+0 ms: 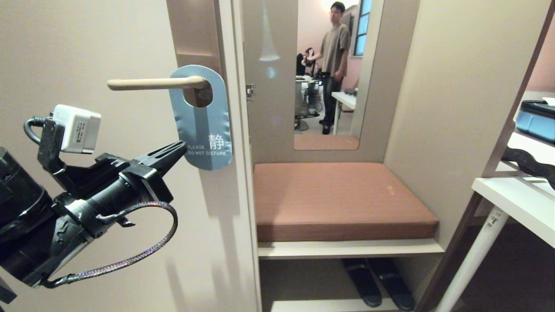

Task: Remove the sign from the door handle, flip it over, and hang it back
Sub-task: Hang the sign back with the other side facing out, then take down the sign

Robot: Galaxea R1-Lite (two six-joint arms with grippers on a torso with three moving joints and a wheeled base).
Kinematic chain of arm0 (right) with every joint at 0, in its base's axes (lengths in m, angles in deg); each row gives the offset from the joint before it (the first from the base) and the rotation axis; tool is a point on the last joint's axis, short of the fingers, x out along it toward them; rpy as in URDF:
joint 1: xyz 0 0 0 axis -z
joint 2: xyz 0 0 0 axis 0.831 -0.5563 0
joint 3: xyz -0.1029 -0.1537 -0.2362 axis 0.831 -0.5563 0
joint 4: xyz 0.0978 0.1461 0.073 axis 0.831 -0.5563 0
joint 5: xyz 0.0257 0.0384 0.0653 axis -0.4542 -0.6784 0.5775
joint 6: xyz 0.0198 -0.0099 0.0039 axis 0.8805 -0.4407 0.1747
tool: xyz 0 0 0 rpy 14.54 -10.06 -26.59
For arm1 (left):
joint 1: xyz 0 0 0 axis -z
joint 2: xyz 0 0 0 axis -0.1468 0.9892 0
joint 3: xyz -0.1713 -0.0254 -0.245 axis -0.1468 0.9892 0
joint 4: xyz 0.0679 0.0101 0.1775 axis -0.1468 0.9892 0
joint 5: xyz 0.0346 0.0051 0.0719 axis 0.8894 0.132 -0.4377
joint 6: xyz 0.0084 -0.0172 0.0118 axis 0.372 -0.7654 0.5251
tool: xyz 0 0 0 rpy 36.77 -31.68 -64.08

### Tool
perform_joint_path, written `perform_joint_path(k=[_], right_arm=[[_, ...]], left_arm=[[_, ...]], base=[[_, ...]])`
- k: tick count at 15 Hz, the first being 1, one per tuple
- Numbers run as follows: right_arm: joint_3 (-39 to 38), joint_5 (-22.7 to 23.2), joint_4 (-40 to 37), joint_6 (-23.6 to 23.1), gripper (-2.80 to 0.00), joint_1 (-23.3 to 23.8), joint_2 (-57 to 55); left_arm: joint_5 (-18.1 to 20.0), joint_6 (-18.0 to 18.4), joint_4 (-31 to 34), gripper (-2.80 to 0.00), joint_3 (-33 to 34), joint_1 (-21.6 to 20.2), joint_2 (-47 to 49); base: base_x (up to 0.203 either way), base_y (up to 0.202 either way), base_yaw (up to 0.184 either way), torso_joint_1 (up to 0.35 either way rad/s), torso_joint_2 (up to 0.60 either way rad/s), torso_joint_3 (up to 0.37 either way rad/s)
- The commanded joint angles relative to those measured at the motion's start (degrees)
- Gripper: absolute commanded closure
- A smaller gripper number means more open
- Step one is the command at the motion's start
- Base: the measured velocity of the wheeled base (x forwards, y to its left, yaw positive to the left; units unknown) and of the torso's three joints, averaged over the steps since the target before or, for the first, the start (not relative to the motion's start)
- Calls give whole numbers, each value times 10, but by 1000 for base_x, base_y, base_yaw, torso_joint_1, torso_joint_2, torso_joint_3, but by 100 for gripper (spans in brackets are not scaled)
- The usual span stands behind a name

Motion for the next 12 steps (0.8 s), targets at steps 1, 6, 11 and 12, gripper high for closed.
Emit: perform_joint_path(k=[1,6,11,12], right_arm=[[0,0,0,0,0,0,0],[0,0,0,0,0,0,0],[0,0,0,0,0,0,0],[0,0,0,0,0,0,0]], left_arm=[[0,0,-4,0,18,-9,-19],[-1,1,-2,0,52,-27,-41],[-1,1,-2,0,65,-33,-49],[-1,2,-2,0,71,-37,-51]], base=[[0,0,0,0,0,0],[0,0,0,0,0,0],[0,0,0,0,0,0],[0,0,0,0,0,0]])
